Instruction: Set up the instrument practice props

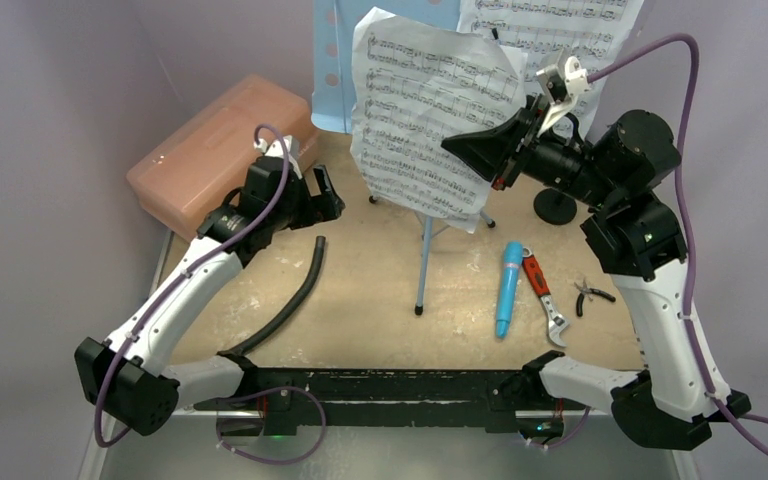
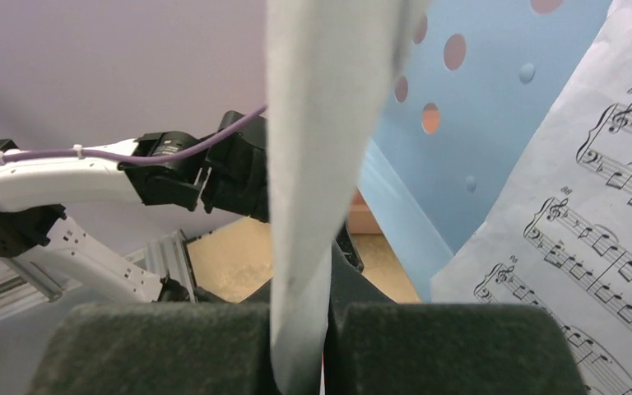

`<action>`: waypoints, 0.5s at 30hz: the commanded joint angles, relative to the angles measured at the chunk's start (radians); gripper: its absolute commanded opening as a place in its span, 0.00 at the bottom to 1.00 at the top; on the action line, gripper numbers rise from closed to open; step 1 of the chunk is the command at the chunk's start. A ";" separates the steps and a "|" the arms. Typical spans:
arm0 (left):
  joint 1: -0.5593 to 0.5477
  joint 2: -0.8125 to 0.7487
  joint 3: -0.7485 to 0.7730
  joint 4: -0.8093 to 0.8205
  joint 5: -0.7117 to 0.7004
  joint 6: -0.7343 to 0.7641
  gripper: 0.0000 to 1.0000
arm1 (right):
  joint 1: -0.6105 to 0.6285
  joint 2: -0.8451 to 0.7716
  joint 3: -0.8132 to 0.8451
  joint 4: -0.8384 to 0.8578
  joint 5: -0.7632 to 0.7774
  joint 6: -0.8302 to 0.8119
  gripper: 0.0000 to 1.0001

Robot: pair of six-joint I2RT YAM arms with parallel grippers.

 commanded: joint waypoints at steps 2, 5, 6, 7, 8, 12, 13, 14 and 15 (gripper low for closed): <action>0.011 -0.041 0.135 -0.067 -0.050 0.003 0.92 | 0.004 0.007 0.053 0.113 0.025 0.037 0.00; 0.012 -0.045 0.209 -0.109 -0.095 0.031 0.91 | 0.003 0.023 0.075 0.126 0.043 0.035 0.00; 0.013 -0.047 0.231 -0.123 -0.115 0.040 0.91 | 0.003 0.028 0.082 0.133 0.047 0.031 0.00; 0.011 -0.049 0.253 -0.137 -0.135 0.047 0.91 | 0.003 0.031 0.087 0.144 0.050 0.029 0.00; 0.012 -0.053 0.272 -0.147 -0.153 0.055 0.91 | 0.003 0.032 0.090 0.160 0.048 0.028 0.00; 0.012 -0.073 0.322 -0.148 -0.185 0.081 0.91 | 0.003 0.040 0.089 0.225 0.042 0.048 0.00; 0.011 -0.076 0.334 -0.145 -0.182 0.088 0.91 | 0.003 0.042 0.094 0.232 0.040 0.049 0.00; 0.011 -0.077 0.346 -0.144 -0.174 0.094 0.91 | 0.003 0.047 0.098 0.235 0.042 0.051 0.00; 0.012 -0.077 0.360 -0.141 -0.162 0.100 0.91 | 0.003 0.051 0.105 0.236 0.045 0.049 0.00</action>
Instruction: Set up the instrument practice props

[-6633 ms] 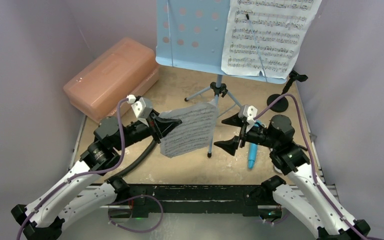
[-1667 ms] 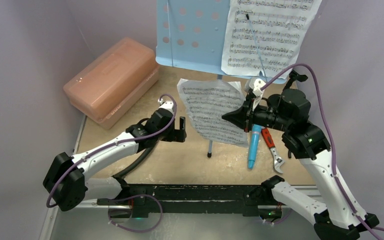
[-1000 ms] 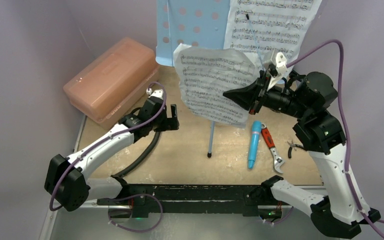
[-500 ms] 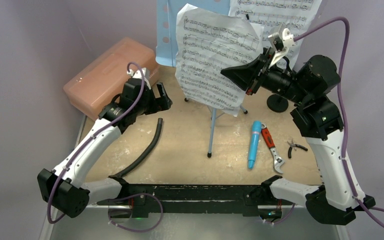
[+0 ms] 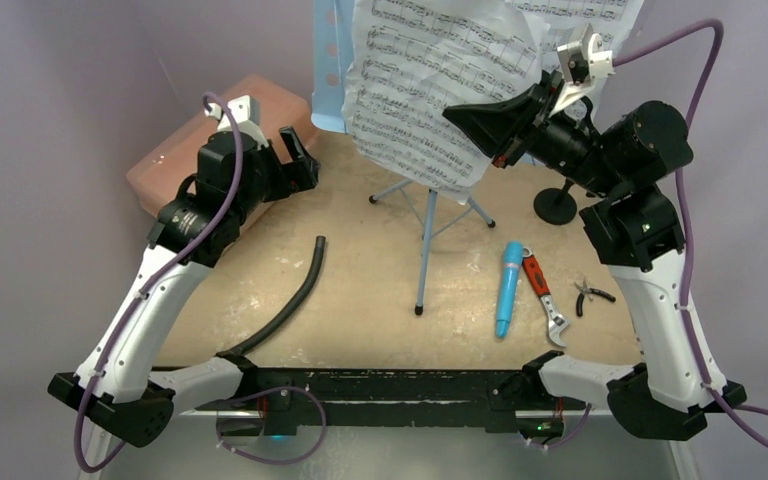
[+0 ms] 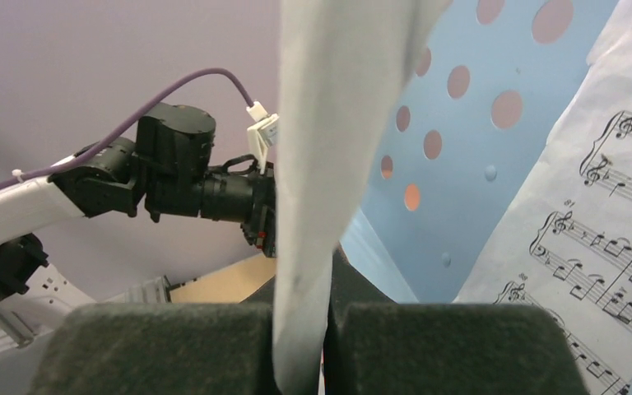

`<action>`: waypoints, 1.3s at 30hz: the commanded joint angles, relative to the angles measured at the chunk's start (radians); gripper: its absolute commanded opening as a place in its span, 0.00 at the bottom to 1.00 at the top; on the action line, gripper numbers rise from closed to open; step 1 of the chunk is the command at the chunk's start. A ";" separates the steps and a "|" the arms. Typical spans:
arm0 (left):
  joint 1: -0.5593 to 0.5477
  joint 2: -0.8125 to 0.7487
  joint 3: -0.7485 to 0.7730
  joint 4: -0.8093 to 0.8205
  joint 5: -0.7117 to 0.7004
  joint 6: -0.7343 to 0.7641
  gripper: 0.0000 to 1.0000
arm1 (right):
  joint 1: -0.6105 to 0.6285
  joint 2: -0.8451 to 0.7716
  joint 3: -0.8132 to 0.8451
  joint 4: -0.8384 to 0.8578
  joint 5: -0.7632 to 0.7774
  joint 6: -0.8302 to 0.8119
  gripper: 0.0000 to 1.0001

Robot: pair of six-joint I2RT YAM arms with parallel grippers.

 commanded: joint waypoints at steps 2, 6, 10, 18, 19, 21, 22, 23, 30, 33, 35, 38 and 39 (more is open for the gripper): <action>0.005 -0.023 0.101 0.005 0.013 0.061 0.90 | 0.003 0.013 0.063 0.091 0.020 0.012 0.00; 0.006 -0.032 0.147 0.041 0.061 0.075 0.90 | 0.003 0.027 0.099 0.071 0.044 -0.012 0.00; 0.005 -0.046 0.178 0.095 0.105 0.080 0.89 | 0.004 0.043 0.145 0.034 0.071 -0.019 0.00; 0.005 -0.040 0.279 0.152 0.170 0.089 0.83 | 0.003 0.082 0.232 -0.044 0.088 -0.033 0.00; 0.005 -0.036 0.293 0.154 0.175 0.090 0.83 | 0.003 0.088 0.242 -0.050 0.086 -0.035 0.00; 0.005 -0.035 0.318 0.164 0.181 0.093 0.82 | 0.003 0.096 0.259 -0.056 0.089 -0.032 0.00; 0.004 -0.037 0.329 0.172 0.185 0.094 0.82 | 0.003 0.100 0.267 -0.060 0.091 -0.031 0.00; 0.005 -0.039 0.336 0.181 0.190 0.096 0.81 | 0.003 0.106 0.276 -0.063 0.092 -0.032 0.00; 0.005 -0.044 0.343 0.250 0.266 0.100 0.76 | 0.003 0.170 0.375 -0.108 0.093 -0.034 0.00; 0.005 -0.024 0.351 0.277 0.304 0.087 0.75 | 0.003 0.209 0.448 -0.158 0.099 -0.050 0.00; 0.005 -0.002 0.369 0.290 0.335 0.071 0.74 | 0.003 0.224 0.477 -0.167 0.110 -0.051 0.00; 0.005 0.031 0.401 0.315 0.374 0.043 0.73 | 0.003 0.232 0.489 -0.173 0.120 -0.051 0.00; 0.005 0.041 0.412 0.320 0.377 0.037 0.72 | 0.003 0.232 0.494 -0.178 0.127 -0.051 0.00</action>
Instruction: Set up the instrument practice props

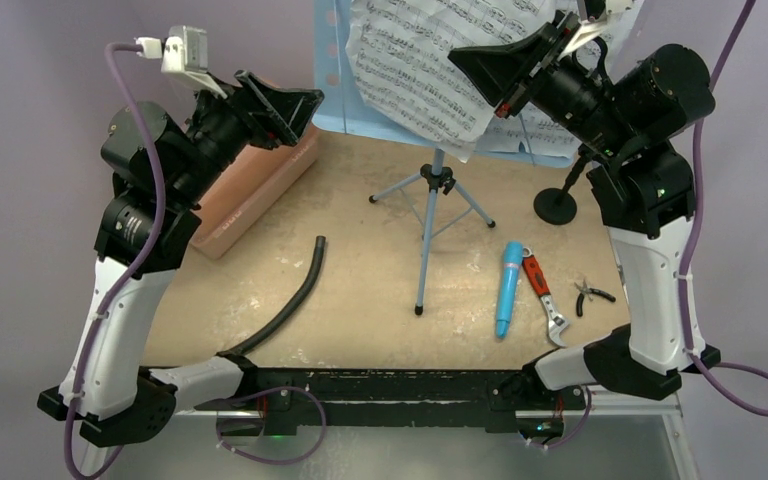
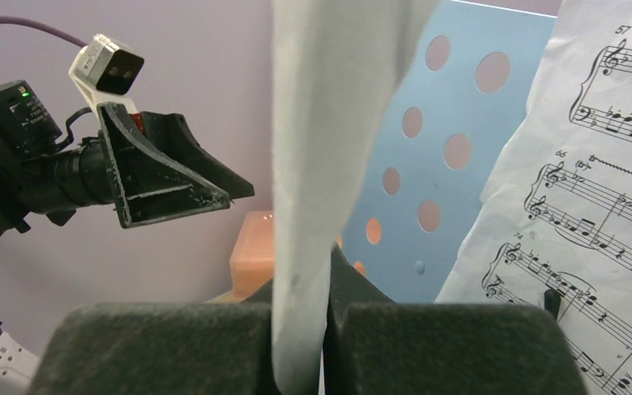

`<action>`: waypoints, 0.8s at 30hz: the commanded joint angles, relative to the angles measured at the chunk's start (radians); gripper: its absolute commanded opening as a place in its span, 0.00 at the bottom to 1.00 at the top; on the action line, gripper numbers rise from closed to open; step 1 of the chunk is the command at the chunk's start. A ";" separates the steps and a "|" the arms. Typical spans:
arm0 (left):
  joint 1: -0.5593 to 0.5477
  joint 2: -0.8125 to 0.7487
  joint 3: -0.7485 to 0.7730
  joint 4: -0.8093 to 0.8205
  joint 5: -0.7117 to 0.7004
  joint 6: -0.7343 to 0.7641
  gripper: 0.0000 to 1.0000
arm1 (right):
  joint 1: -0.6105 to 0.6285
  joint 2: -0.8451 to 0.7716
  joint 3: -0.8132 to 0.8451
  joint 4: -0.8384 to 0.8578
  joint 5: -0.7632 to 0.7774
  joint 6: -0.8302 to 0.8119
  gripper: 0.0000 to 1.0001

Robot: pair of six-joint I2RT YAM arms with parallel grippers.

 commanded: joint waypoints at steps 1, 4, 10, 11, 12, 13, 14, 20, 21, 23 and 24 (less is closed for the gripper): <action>0.005 0.046 0.071 0.075 0.074 -0.042 0.71 | 0.003 -0.002 0.051 -0.017 0.040 -0.015 0.00; 0.005 0.075 0.108 0.076 0.075 -0.056 0.69 | 0.003 -0.002 0.056 -0.029 0.064 -0.018 0.00; 0.005 0.146 0.191 0.084 0.073 -0.106 0.63 | 0.003 0.016 0.089 -0.061 0.099 -0.023 0.00; 0.004 0.158 0.204 0.084 0.075 -0.113 0.62 | 0.004 0.022 0.096 -0.070 0.103 -0.023 0.00; 0.005 0.169 0.217 0.084 0.075 -0.121 0.61 | 0.003 0.025 0.103 -0.075 0.108 -0.021 0.00; 0.005 0.179 0.227 0.084 0.074 -0.127 0.60 | 0.003 0.027 0.106 -0.079 0.114 -0.020 0.00; 0.005 0.187 0.235 0.085 0.074 -0.131 0.59 | 0.003 0.028 0.108 -0.082 0.123 -0.018 0.00; 0.005 0.217 0.253 0.100 0.058 -0.159 0.54 | 0.003 0.026 0.108 -0.086 0.162 -0.010 0.00; 0.005 0.223 0.258 0.101 0.058 -0.161 0.53 | 0.003 0.026 0.107 -0.086 0.164 -0.011 0.00; 0.005 0.243 0.272 0.103 0.066 -0.169 0.52 | 0.003 0.029 0.108 -0.084 0.165 -0.010 0.00; 0.005 0.251 0.279 0.104 0.070 -0.172 0.51 | 0.003 0.029 0.109 -0.085 0.166 -0.011 0.00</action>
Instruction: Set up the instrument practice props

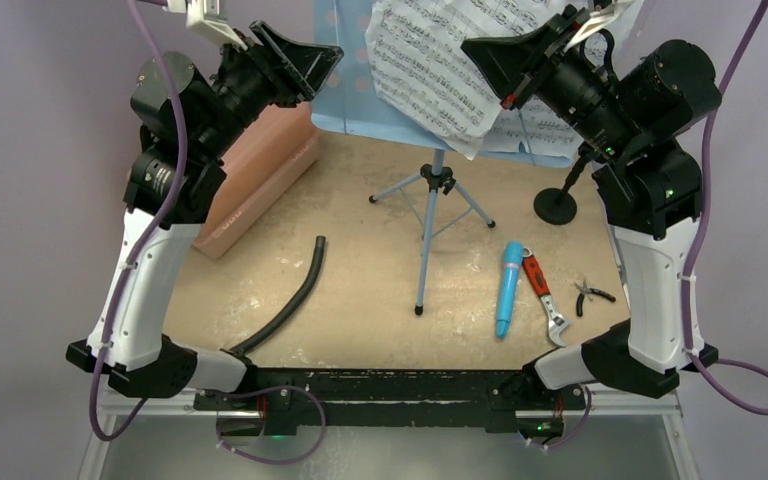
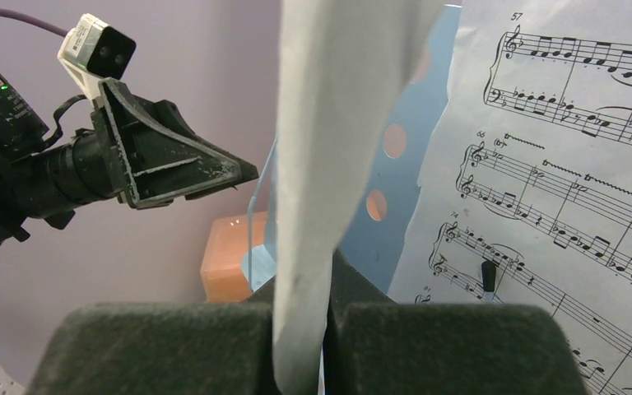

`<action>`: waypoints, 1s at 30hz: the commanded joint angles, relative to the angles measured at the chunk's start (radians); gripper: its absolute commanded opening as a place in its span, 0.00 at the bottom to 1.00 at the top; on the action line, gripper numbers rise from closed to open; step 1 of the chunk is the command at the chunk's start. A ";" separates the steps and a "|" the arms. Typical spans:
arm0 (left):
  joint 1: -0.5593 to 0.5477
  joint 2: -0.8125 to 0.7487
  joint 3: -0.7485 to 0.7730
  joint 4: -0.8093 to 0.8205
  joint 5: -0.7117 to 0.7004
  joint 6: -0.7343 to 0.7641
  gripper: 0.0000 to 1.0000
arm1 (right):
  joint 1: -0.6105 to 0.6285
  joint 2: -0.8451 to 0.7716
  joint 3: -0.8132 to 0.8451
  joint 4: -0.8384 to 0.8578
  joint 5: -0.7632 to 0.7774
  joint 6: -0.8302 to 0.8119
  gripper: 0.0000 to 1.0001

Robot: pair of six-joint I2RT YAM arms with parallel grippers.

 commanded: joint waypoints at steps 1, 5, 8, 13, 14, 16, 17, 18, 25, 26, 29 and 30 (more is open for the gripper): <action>0.005 0.031 0.060 0.053 0.016 -0.036 0.50 | 0.003 0.007 0.034 0.013 0.030 0.000 0.00; 0.005 0.047 0.067 0.069 0.026 -0.049 0.48 | 0.003 0.017 0.048 0.001 0.037 0.000 0.00; 0.005 0.056 0.079 0.078 0.033 -0.053 0.46 | 0.003 0.025 0.064 -0.008 0.039 -0.001 0.00; 0.005 0.073 0.092 0.085 0.044 -0.058 0.41 | 0.003 0.030 0.065 -0.006 0.043 0.000 0.00; 0.005 0.075 0.092 0.088 0.047 -0.060 0.40 | 0.003 0.031 0.065 -0.005 0.043 0.002 0.00; 0.005 0.079 0.092 0.091 0.050 -0.066 0.38 | 0.003 0.035 0.069 -0.004 0.043 0.003 0.00; 0.005 0.081 0.092 0.093 0.051 -0.067 0.37 | 0.003 0.036 0.069 -0.003 0.043 0.004 0.00; 0.005 0.082 0.093 0.096 0.052 -0.069 0.36 | 0.003 0.037 0.071 -0.003 0.044 0.003 0.00; 0.005 0.084 0.088 0.103 0.054 -0.076 0.30 | 0.003 0.041 0.064 0.000 0.047 0.004 0.00; 0.005 0.084 0.088 0.103 0.054 -0.078 0.30 | 0.003 0.042 0.064 0.002 0.046 0.003 0.00; 0.005 0.084 0.088 0.103 0.050 -0.075 0.28 | 0.003 0.052 0.070 0.005 0.045 0.008 0.00; 0.005 0.084 0.088 0.105 0.051 -0.076 0.27 | 0.003 0.057 0.074 0.004 0.042 0.010 0.00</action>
